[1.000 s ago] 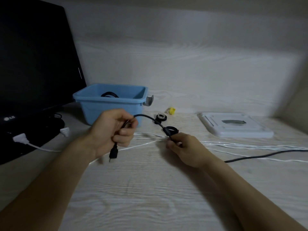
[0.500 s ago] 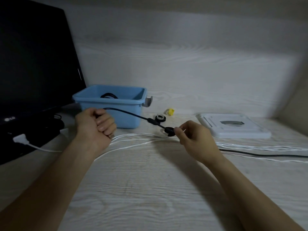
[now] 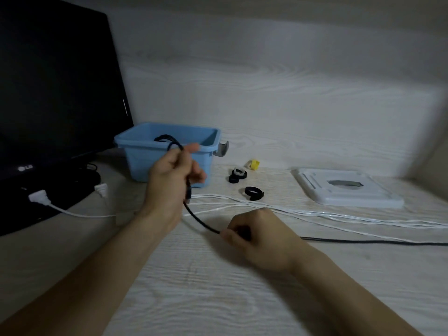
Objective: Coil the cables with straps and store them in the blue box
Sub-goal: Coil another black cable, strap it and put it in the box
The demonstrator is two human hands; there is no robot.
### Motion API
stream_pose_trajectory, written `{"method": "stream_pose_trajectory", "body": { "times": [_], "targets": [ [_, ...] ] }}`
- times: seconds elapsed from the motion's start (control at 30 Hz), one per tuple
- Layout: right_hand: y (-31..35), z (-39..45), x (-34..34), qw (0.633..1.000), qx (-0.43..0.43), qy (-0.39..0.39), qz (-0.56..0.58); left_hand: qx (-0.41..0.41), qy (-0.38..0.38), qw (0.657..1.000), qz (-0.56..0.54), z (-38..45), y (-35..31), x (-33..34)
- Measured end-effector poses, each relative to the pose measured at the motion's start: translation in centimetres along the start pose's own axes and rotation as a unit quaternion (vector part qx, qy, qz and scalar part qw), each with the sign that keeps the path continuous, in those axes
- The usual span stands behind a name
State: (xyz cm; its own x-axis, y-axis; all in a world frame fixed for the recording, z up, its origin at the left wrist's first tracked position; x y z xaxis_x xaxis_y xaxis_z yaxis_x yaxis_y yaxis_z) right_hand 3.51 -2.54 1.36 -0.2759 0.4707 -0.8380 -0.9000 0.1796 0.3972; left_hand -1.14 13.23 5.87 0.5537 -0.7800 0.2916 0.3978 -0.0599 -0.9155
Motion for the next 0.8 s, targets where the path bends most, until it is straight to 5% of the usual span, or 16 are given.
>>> {"method": "stream_pose_trajectory", "body": {
  "times": [0.17,0.33,0.53,0.67,0.8],
  "targets": [
    [1.0,-0.2,0.0,0.994,-0.006,0.012,0.110,0.055,0.143,0.940,0.305,-1.2,1.6,2.8],
    [0.3,-0.2,-3.5,0.987,-0.013,-0.119,0.109,0.042,0.207,0.862,0.461,-2.2,2.9,3.7],
    [-1.7,-0.7,-6.2,0.970,0.017,-0.230,0.079,-0.157,0.293,0.909,0.250,-3.6,3.9,4.5],
    [-2.9,-0.9,-6.3,0.959,0.044,-0.248,0.127,-0.235,0.369,0.894,0.093,-4.9,4.3,5.7],
    [-2.6,-0.4,-4.6,0.962,0.030,-0.184,0.200,-0.276,0.404,0.871,-0.042,-5.5,4.7,6.5]
  ]
}}
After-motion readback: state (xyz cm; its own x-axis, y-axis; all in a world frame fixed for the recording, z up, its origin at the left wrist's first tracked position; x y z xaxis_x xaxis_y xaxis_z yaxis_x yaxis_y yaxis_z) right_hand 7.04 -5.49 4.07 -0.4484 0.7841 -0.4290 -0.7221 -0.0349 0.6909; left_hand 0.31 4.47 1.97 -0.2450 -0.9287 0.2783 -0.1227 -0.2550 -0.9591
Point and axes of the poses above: each hand's wrist, its own z-axis towards the middle knuckle, its own x-axis out of the palm, y = z × x, the point moved 9 cm from there along z, towards the middle knuckle, and after that the axes turned 6 degrees about -x, right-handed, at the moved point
